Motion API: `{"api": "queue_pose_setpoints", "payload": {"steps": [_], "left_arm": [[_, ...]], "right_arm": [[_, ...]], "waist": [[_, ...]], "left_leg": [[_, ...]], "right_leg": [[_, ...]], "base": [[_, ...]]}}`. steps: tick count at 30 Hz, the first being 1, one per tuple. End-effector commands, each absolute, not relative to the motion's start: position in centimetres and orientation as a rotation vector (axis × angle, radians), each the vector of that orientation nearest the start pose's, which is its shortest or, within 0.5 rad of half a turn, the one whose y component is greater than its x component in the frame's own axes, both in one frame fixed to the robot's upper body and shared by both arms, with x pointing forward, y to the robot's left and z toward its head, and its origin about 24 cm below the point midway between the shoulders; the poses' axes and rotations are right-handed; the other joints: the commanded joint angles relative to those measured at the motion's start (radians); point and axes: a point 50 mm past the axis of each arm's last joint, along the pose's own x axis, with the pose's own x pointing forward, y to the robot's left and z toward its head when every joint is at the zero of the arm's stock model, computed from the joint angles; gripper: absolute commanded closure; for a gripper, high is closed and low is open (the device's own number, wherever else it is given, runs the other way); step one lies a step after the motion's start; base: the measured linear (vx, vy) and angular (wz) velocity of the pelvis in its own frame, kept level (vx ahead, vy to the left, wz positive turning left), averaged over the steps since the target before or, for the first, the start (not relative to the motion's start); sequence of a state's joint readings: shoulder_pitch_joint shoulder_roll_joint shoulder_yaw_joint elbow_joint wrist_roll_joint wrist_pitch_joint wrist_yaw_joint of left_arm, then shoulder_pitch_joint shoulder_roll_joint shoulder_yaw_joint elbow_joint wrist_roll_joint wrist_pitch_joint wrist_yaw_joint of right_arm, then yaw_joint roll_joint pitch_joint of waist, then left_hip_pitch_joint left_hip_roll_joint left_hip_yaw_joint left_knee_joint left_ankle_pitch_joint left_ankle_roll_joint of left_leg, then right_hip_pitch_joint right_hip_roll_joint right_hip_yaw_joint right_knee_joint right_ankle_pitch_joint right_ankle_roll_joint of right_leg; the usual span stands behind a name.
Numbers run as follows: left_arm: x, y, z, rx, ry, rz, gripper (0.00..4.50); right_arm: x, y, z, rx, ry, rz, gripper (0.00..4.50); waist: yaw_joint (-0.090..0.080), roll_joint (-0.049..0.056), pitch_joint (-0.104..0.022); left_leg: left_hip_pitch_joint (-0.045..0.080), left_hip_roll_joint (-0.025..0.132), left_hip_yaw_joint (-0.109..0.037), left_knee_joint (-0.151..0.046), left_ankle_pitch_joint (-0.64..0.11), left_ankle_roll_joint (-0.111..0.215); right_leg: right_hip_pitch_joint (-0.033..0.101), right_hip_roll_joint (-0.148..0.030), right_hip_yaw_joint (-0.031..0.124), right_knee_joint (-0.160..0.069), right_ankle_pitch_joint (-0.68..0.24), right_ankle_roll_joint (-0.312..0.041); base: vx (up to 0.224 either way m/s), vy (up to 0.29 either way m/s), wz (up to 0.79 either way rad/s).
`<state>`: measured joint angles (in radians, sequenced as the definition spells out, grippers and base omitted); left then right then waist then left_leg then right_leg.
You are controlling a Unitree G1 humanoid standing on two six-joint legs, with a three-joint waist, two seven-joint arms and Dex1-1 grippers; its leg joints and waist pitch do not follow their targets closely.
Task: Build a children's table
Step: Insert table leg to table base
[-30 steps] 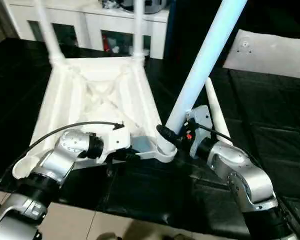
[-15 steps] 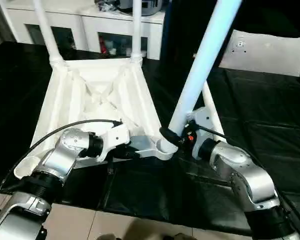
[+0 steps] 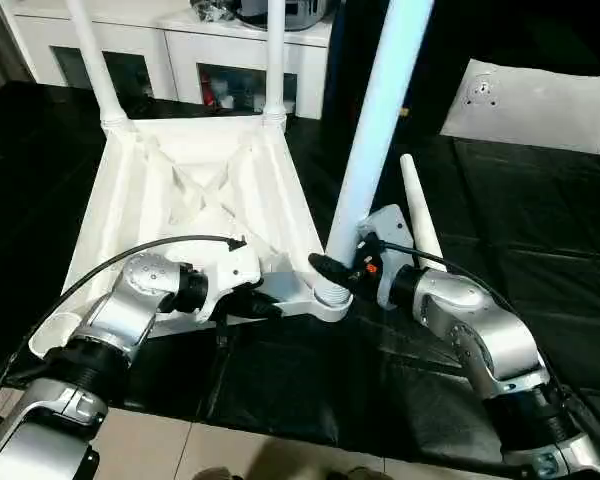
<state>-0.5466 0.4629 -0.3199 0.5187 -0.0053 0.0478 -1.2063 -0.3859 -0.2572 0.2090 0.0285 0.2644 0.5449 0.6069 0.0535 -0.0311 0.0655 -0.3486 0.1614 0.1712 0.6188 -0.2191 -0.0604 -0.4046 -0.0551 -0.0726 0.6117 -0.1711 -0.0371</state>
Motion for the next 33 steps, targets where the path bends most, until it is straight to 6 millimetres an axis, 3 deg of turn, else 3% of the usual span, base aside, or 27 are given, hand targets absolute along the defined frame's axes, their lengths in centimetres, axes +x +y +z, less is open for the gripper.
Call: {"api": "queue_pose_setpoints", "payload": {"steps": [1,9,16,17,19,21,22,27,29,31,32,33], "left_arm": [[31.3,14.7,6.3,0.436,0.363,-1.325,4.5],[31.0,14.7,6.7,0.414,0.351,-1.346,4.5],[30.8,14.5,7.1,0.404,0.34,-1.378,4.5],[30.8,14.5,7.2,0.404,0.34,-1.38,4.5],[30.7,14.7,7.3,0.406,0.343,-1.388,4.5],[30.7,14.7,7.3,0.406,0.343,-1.388,4.5],[30.7,14.8,7.4,0.408,0.346,-1.391,4.5],[30.8,15.0,7.5,0.411,0.348,-1.375,4.5],[31.0,15.0,7.6,0.399,0.339,-1.352,4.5],[31.0,15.0,7.6,0.399,0.339,-1.352,4.5],[31.1,15.2,7.7,0.394,0.331,-1.327,4.5],[31.2,15.3,7.8,0.395,0.329,-1.317,4.5]], "right_arm": [[29.1,-9.9,7.5,-0.064,0.346,0.905,2.59],[29.4,-10.4,7.3,-0.07,0.358,0.895,2.59],[30.0,-10.4,6.8,-0.057,0.381,0.89,2.59],[30.1,-10.4,6.7,-0.053,0.385,0.888,2.59],[30.2,-10.5,6.4,-0.027,0.392,0.876,2.59],[30.2,-10.5,6.4,-0.027,0.392,0.876,2.59],[30.4,-10.6,6.3,-0.004,0.394,0.862,2.59],[30.7,-11.3,5.9,0.111,0.39,0.8,2.59],[30.3,-11.9,5.3,0.16,0.39,0.773,2.59],[30.3,-11.9,5.3,0.16,0.39,0.773,2.59],[29.9,-12.2,4.7,0.182,0.389,0.753,2.59],[29.7,-12.3,4.5,0.189,0.389,0.746,2.59]], "waist": [[-0.001,-0.014,-0.063],[-0.001,-0.013,-0.063],[-0.001,-0.01,-0.065],[0.001,-0.004,-0.065],[-0.002,-0.007,-0.063],[-0.003,-0.005,-0.063],[-0.003,0.002,-0.064],[-0.008,0.001,-0.065],[-0.004,0.009,-0.067],[-0.002,0.007,-0.068],[0.002,0.023,-0.068],[0.001,0.013,-0.068]], "left_leg": [[0.001,0.063,-0.024,-0.081,-0.138,0.024],[0.001,0.062,-0.024,-0.08,-0.135,0.024],[0.001,0.066,-0.024,-0.081,-0.118,0.025],[0.0,0.065,-0.024,-0.081,-0.119,0.023],[0.0,0.065,-0.025,-0.082,-0.137,0.017],[0.0,0.065,-0.025,-0.082,-0.146,0.015],[0.002,0.065,-0.027,-0.082,-0.149,0.012],[0.002,0.066,-0.027,-0.082,-0.16,0.01],[0.004,0.066,-0.027,-0.082,-0.15,0.008],[0.003,0.068,-0.026,-0.083,-0.138,0.009],[0.002,0.067,-0.027,-0.082,-0.136,0.006],[0.002,0.069,-0.025,-0.083,-0.139,0.006]], "right_leg": [[0.047,-0.102,0.061,-0.097,-0.482,-0.068],[0.045,-0.102,0.061,-0.1,-0.494,-0.063],[0.047,-0.102,0.062,-0.089,-0.415,-0.102],[0.049,-0.104,0.062,-0.088,-0.411,-0.106],[0.049,-0.104,0.062,-0.092,-0.429,-0.107],[0.049,-0.105,0.062,-0.095,-0.444,-0.103],[0.048,-0.104,0.062,-0.095,-0.45,-0.101],[0.049,-0.104,0.062,-0.095,-0.43,-0.119],[0.05,-0.104,0.063,-0.09,-0.392,-0.133],[0.052,-0.103,0.063,-0.086,-0.353,-0.146],[0.053,-0.105,0.064,-0.083,-0.339,-0.151],[0.053,-0.102,0.063,-0.084,-0.32,-0.156]], "base": [[0.0,0.0,0.0],[0.0,0.0,0.0],[0.0,0.0,0.0],[0.0,0.0,0.0],[0.0,0.0,0.0],[0.0,0.0,0.0],[0.0,0.0,0.0],[0.0,0.0,0.0],[0.0,0.0,0.0],[0.0,0.0,0.0],[0.0,0.0,0.0],[0.0,0.0,0.0]]}}
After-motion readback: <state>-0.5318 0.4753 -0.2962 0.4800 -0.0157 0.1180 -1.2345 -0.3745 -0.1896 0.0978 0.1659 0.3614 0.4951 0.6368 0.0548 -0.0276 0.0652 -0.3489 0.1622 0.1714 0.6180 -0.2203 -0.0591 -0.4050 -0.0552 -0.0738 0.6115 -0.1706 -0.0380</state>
